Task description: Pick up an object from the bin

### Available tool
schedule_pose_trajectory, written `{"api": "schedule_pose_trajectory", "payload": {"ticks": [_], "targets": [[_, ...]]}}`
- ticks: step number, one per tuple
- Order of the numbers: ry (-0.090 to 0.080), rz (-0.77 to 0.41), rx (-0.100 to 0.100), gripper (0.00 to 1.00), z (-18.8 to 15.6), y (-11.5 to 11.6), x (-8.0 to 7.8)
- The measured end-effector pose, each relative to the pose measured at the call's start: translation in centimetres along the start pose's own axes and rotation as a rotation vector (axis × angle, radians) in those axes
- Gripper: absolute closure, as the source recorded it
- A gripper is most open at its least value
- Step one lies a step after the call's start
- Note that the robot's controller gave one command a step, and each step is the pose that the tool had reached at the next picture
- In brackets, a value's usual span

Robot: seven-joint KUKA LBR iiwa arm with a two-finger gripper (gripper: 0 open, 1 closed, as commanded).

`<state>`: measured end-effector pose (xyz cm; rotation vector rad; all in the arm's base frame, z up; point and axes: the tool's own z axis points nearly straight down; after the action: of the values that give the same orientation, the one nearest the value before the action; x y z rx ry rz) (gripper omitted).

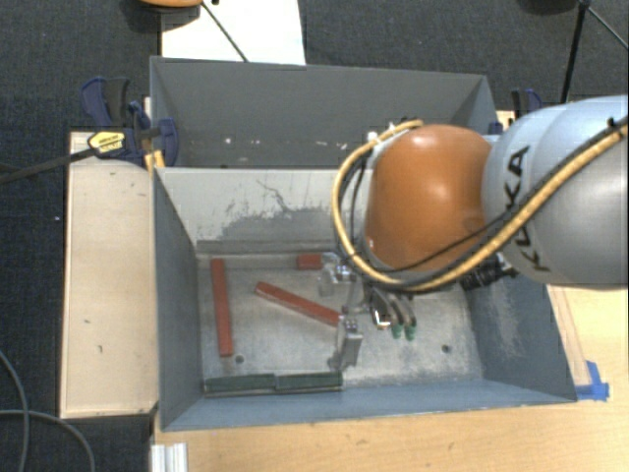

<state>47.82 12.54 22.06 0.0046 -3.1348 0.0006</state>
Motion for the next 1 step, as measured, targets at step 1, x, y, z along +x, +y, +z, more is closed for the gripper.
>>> {"api": "schedule_pose_trajectory", "payload": {"ticks": [1], "targets": [[-0.008, 0.005, -0.001, 0.00, -0.42, -0.08, -0.18]]}}
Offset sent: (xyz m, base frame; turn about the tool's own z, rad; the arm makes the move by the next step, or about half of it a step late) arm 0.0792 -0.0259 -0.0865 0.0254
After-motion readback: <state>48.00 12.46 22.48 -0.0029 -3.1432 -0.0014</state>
